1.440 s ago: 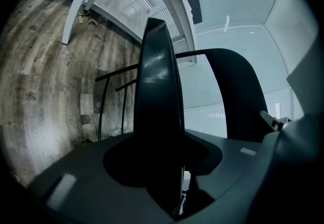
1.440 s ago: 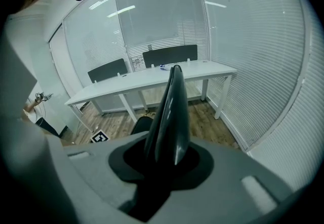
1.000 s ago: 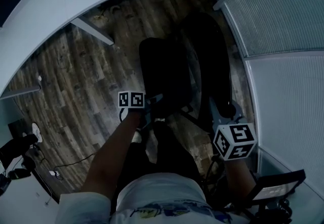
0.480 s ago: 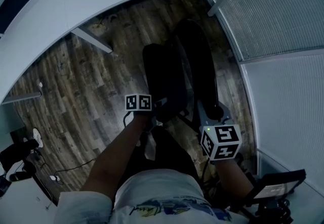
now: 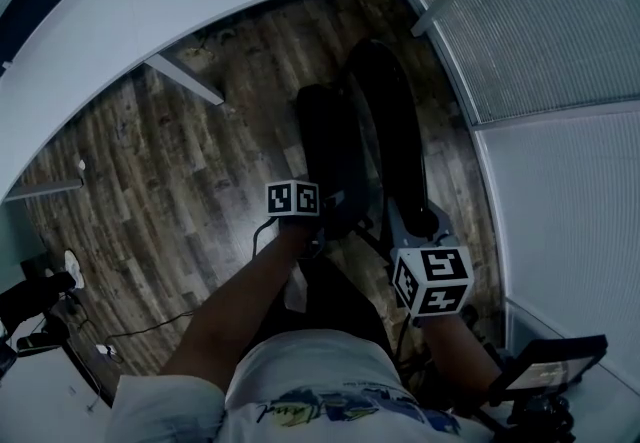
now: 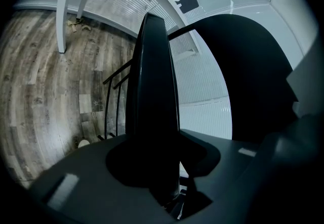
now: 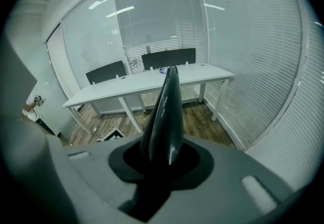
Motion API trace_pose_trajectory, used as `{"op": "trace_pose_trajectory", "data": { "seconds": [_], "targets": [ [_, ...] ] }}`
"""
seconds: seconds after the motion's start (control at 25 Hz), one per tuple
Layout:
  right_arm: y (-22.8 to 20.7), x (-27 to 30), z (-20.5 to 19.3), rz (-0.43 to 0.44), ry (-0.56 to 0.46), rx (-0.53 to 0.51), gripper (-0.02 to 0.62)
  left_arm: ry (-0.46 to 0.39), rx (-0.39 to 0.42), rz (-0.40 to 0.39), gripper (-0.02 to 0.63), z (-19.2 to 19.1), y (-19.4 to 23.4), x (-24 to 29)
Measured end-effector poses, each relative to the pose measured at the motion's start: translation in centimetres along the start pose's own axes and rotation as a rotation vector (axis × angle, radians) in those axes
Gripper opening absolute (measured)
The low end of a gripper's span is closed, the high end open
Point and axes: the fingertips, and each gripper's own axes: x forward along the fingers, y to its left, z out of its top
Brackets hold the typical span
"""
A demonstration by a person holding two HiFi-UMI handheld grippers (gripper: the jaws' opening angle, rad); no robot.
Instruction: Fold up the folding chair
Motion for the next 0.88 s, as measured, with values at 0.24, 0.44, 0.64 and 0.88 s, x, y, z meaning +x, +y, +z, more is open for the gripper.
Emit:
{"op": "trace_pose_trajectory", "data": {
  "seconds": [0.24,0.44,0.64,0.88],
  "targets": [
    [0.2,-0.4,0.0,-0.003,-0.006,0.003,0.081,-0.016,0.003,0.031,0.147,-0.2,-1.3,0.9],
    [1.1,-0.2,0.3,-0.011,-0.004,-0.003,0.081,-0.007,-0.001,0.045,0.146,-0.1,-2.3,1.4],
    [1.9,-0.2,0.5,-0.017,-0.009,-0.034,0.081,-0.025,-0.011,0.035,0.137,0.0,-3.7,2.3],
    [2.1,-0.2,1.4,-0.013,-0.006,-0.037,0.072,-0.035,-0.025,0.041,0.13,0.3,-4.5,2.0]
  ]
}}
